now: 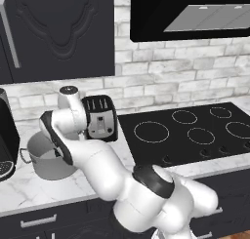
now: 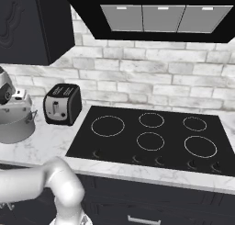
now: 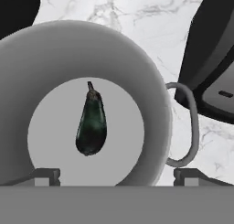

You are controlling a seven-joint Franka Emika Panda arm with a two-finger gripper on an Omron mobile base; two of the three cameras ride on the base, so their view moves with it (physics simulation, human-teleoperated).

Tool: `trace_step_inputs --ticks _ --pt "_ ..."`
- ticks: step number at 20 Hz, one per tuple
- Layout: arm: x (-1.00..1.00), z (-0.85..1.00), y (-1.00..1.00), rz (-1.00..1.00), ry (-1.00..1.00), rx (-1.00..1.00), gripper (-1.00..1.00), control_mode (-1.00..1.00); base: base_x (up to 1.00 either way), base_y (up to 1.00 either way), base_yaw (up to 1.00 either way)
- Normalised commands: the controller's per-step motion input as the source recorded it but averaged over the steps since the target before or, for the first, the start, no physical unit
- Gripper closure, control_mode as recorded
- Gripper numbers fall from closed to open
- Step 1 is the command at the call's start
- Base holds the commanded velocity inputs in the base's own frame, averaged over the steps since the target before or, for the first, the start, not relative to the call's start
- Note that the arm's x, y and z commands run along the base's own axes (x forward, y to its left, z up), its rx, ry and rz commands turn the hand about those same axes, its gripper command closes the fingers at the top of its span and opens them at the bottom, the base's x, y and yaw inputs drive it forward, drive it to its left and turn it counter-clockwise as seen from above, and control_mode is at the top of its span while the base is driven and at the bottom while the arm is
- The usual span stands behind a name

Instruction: Turn on the sink faucet. Then move the eggplant from the counter to the sink. Turn off the sink. Move the vegetable from the sink to the pot next to the stove. Finally move the pot to the front center burner.

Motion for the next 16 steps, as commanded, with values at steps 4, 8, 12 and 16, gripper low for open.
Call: trace_step_inputs --ticks 4,8,12,16 --pt "-0.35 0.22 -0.82 0.0 0.0 0.17 -1.0 -1.0 0.0 0.0 0.0" --pt "-0.31 0.02 -0.71 0.0 0.0 0.17 -1.0 -1.0 0.0 0.0 0.0" --pt "-0.04 -0.08 -0.42 0.0 0.02 0.15 -1.0 -1.0 0.0 0.0 0.0" --pt "0.06 -0.05 -0.03 0.0 0.0 0.12 -1.0 -1.0 0.0 0.0 0.0"
